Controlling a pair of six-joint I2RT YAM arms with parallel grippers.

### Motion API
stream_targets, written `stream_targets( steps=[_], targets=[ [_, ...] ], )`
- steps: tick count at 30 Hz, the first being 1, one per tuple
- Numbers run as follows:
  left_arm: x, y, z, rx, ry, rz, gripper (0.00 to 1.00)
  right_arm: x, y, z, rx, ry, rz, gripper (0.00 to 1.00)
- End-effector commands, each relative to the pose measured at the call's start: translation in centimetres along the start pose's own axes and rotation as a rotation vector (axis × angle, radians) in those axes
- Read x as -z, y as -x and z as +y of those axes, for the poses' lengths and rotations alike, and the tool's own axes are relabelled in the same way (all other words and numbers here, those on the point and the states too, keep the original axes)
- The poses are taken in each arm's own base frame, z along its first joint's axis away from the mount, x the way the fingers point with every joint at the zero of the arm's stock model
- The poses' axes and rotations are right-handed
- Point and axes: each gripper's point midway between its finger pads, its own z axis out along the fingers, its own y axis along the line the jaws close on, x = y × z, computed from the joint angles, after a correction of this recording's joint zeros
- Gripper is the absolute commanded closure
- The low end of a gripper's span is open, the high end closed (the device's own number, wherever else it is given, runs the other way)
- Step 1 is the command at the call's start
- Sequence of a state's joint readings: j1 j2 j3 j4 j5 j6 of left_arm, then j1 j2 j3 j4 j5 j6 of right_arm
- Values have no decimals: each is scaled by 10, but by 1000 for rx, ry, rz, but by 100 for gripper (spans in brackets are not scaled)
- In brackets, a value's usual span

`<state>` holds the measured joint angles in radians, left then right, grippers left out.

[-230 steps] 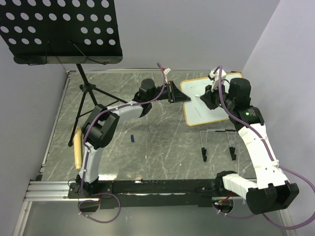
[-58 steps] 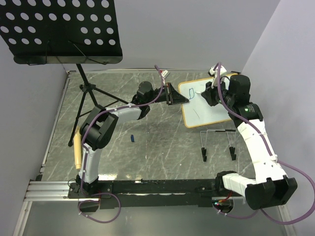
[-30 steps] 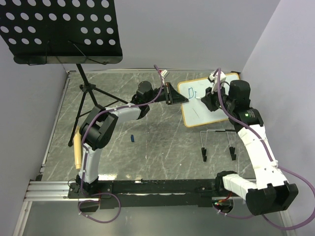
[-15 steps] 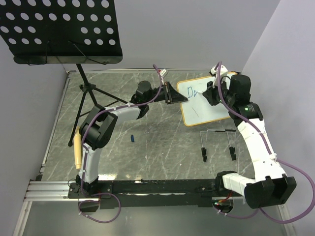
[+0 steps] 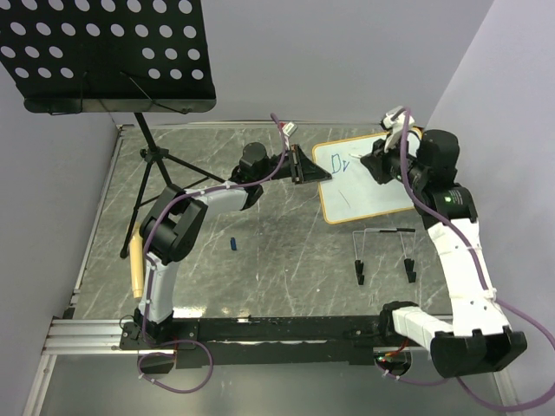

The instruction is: Write a sentence on the whiteboard

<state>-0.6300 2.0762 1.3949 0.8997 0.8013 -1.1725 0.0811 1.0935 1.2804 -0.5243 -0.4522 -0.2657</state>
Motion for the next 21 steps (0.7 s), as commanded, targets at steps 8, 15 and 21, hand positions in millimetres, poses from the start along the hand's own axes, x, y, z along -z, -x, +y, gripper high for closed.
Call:
stream_targets(
  steps=[8,15,21],
  targets=[
    [5,24,-79,-166,-157,-47,99,28,23,9,24,27,-94,100],
    [11,22,-86,-176,-163,-45,99,34,28,20,16,89,-108,100],
    [16,18,-89,-174,-153,-48,99,39,32,37,-4,175,-117,100]
  ],
)
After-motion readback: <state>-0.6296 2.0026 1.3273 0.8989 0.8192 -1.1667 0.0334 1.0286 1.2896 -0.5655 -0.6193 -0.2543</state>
